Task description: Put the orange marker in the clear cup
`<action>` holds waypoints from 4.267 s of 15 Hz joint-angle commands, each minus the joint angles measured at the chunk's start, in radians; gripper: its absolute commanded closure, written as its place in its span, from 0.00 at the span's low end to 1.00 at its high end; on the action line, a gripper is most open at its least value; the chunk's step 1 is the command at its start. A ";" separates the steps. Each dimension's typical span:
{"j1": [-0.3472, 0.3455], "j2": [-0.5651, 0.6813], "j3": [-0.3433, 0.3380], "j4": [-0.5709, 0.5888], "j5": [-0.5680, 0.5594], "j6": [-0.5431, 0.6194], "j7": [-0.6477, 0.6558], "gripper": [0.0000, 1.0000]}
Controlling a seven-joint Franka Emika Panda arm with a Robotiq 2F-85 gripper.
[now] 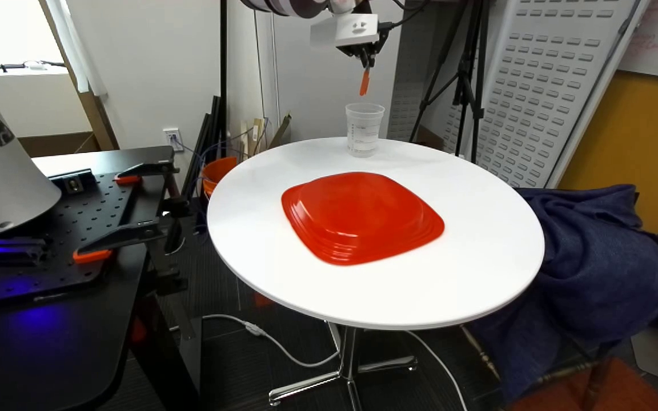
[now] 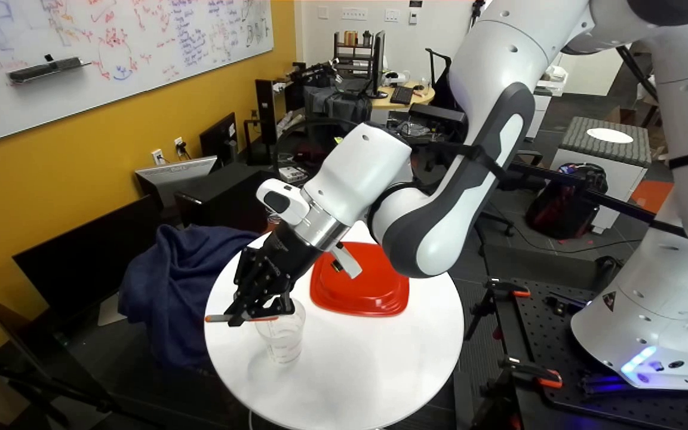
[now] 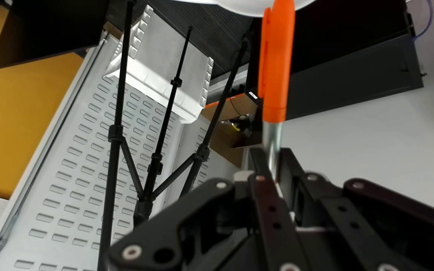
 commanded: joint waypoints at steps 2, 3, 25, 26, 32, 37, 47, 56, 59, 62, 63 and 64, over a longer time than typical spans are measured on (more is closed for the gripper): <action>-0.153 0.051 0.125 -0.035 -0.073 0.023 -0.033 0.97; -0.183 0.066 0.148 -0.040 -0.091 0.022 -0.035 0.97; -0.508 0.366 0.389 -0.061 -0.479 -0.086 -0.139 0.97; -0.519 0.380 0.399 -0.061 -0.486 -0.096 -0.151 0.97; -0.558 0.422 0.424 -0.057 -0.496 -0.118 -0.176 0.97; -0.573 0.444 0.440 -0.051 -0.492 -0.147 -0.182 0.97; -0.574 0.441 0.441 -0.053 -0.486 -0.148 -0.178 0.02; -0.574 0.349 0.434 -0.070 -0.452 -0.114 -0.095 0.00; -0.572 0.263 0.413 -0.078 -0.422 -0.090 -0.013 0.00; -0.584 0.170 0.404 -0.093 -0.400 -0.078 0.071 0.00; -0.583 0.128 0.396 -0.097 -0.389 -0.074 0.109 0.00; -0.586 0.095 0.391 -0.101 -0.380 -0.072 0.138 0.00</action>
